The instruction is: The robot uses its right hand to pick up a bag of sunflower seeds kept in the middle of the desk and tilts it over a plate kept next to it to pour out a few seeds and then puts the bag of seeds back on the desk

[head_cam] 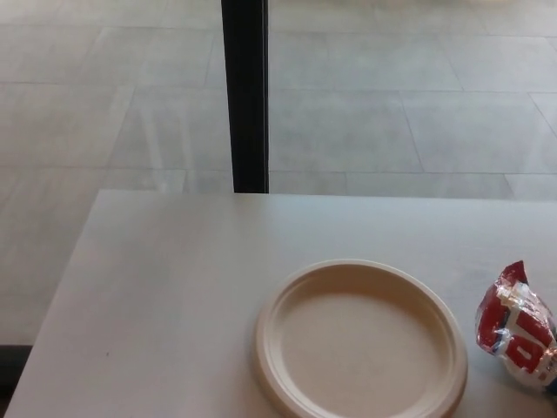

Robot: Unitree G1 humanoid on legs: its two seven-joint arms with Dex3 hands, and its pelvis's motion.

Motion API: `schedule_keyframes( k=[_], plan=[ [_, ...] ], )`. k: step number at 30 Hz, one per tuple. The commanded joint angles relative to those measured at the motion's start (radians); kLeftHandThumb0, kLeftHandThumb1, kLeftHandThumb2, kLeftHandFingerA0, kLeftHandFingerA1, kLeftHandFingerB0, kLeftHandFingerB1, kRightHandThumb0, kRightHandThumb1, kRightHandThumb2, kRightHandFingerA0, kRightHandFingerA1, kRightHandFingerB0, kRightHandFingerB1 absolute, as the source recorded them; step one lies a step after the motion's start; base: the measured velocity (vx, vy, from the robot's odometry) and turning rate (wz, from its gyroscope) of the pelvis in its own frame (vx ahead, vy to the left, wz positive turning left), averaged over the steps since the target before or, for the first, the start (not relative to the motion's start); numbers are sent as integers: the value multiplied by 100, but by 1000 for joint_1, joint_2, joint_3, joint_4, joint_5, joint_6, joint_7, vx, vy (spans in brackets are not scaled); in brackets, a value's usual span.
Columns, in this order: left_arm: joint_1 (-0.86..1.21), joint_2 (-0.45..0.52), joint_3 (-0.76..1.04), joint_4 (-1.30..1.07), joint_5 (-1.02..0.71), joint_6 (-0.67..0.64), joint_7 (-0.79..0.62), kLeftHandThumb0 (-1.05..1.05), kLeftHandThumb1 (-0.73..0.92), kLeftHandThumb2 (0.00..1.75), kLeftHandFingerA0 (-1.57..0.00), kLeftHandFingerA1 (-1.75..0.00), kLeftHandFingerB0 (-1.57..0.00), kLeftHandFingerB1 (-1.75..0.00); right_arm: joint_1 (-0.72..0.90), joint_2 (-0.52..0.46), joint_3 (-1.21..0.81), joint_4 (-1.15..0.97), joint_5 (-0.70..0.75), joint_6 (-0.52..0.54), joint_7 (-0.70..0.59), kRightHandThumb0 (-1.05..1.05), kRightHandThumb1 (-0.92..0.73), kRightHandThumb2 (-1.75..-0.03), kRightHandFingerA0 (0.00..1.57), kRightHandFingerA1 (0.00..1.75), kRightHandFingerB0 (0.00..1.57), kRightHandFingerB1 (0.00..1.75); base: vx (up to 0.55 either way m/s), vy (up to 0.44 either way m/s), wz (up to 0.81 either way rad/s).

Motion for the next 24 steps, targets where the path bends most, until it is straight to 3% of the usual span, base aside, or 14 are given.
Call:
schedule_keyframes(
  k=[1, 3, 4, 6, 10, 12, 13, 14, 15, 16, 20, 21, 23, 24],
  plan=[
    [-1, 8, -8, 7, 12, -4, 13, -66, 62, 59, -55, -53, -54, -39, 82, 62, -18, 85, 4, -125, -138, -18, -63, -100, 85, 174, 75, 161, 0, 0, 0],
    [-1, 8, -8, 8, 10, -6, 17, -71, 50, 70, -54, -57, -50, -45, 80, 70, -28, 108, 7, -168, -163, -18, -64, -98, 84, 174, 73, 159, 0, 0, 0],
    [-3, 9, -9, 8, 10, -2, 17, -67, 63, 59, -56, -52, -53, -38, 79, 73, -32, 120, 6, -190, -179, -20, -67, -95, 84, 175, 72, 160, 0, 0, 0],
    [1, 11, -7, 8, 5, 1, 15, -71, 51, 70, -52, -56, -49, -44, 78, 79, -35, 135, 8, -222, -192, -23, -72, -89, 85, 175, 71, 160, 0, 0, 0],
    [1, 10, 6, 8, -8, 3, 5, -67, 60, 59, -54, -53, -54, -39, 72, 79, -44, 153, 12, -298, -221, -17, -64, -99, 79, 175, 69, 164, 0, 0, 0],
    [5, 12, 1, 5, 1, -5, 4, -65, 62, 59, -52, -52, -54, -39, 59, 69, -45, 158, 2, -343, -242, -25, -78, -76, 82, 175, 68, 162, 0, 0, 0],
    [6, 14, -4, 5, 7, -8, 7, -65, 62, 59, -53, -52, -54, -39, 55, 67, -45, 162, 2, -352, -245, -23, -76, -80, 84, 175, 68, 161, 0, 0, 0],
    [7, 17, -7, 6, 11, -10, 7, -66, 62, 59, -52, -51, -52, -39, 49, 61, -45, 164, -1, -373, -252, -11, -72, -90, 104, 175, 73, 153, 0, 0, 0],
    [6, 18, -6, 7, 9, -7, 5, -66, 62, 59, -52, -51, -52, -39, 45, 55, -44, 167, -9, -391, -263, -11, -72, -90, 104, 175, 73, 153, 0, 0, 0],
    [7, 20, -5, 5, 6, -6, 1, -68, 61, 59, -50, -51, -52, -39, 38, 54, -47, 165, -6, -389, -263, -18, -68, -91, 84, 175, 70, 163, 0, 0, 0],
    [11, 21, 3, 0, 1, -9, 0, -67, 61, 59, -52, -54, -52, -39, 16, 37, -54, 133, 3, -396, -239, -18, -68, -90, 85, 175, 70, 164, 0, 0, 0],
    [11, 22, 2, 1, 1, -8, -5, -68, 48, 88, -49, -61, -45, -52, 4, 33, -56, 106, 4, -380, -226, -18, -67, -92, 85, 175, 70, 166, 0, 0, 0],
    [11, 23, 8, -2, -6, -7, -14, -66, 62, 59, -53, -55, -51, -39, -6, 24, -53, 96, 19, -394, -191, -14, -66, -95, 83, 175, 69, 166, 0, 0, 0],
    [12, 25, 6, -3, -4, -5, -17, -67, 61, 59, -47, -54, -50, -39, -9, 19, -50, 82, 15, -382, -179, -15, -66, -95, 82, 175, 67, 166, 0, 0, 0]
  ],
)
